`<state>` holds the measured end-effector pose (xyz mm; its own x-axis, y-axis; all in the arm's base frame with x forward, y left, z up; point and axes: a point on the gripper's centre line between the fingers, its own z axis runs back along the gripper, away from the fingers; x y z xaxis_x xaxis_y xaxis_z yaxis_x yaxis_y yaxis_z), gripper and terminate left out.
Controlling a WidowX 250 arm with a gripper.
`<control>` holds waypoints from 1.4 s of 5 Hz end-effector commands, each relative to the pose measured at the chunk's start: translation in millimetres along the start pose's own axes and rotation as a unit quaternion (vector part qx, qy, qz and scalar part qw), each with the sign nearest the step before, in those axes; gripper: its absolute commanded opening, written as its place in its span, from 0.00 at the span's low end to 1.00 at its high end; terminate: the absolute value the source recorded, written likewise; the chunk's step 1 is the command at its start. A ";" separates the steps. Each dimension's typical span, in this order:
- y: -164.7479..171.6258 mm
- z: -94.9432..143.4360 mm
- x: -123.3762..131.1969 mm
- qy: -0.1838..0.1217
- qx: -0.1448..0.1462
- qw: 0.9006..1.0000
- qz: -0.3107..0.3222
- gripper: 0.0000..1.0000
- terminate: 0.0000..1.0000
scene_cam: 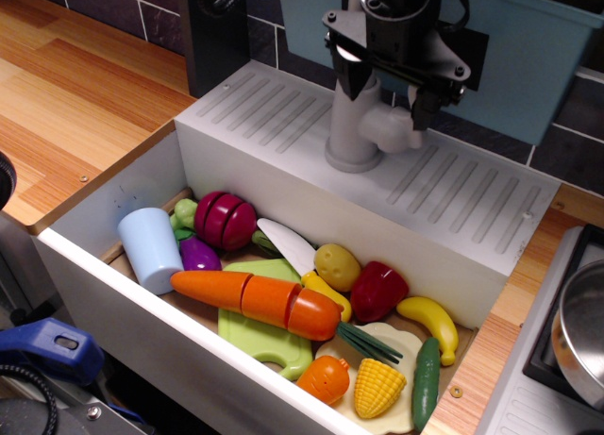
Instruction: Turn lever vertical to front
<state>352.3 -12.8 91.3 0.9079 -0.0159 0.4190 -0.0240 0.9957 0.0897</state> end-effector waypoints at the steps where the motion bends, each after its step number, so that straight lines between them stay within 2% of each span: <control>1: 1.0 6.1 24.2 -0.040 -0.008 0.999 -0.001 1.00 0.00; 2: -3.3 6.0 29.4 -0.042 -0.015 0.999 0.005 1.00 0.00; 3: -8.1 9.4 31.1 -0.031 -0.025 0.999 0.023 0.00 0.00; 4: -15.2 17.8 26.9 -0.025 -0.016 0.999 0.039 0.00 0.00; 5: -20.8 19.3 16.4 -0.017 -0.022 0.998 0.056 0.00 0.00; 7: -33.3 15.9 -16.8 -0.010 -0.028 0.995 0.098 0.00 0.00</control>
<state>325.2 -37.7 77.5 0.8798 0.2149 0.4240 -0.2142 0.9755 -0.0499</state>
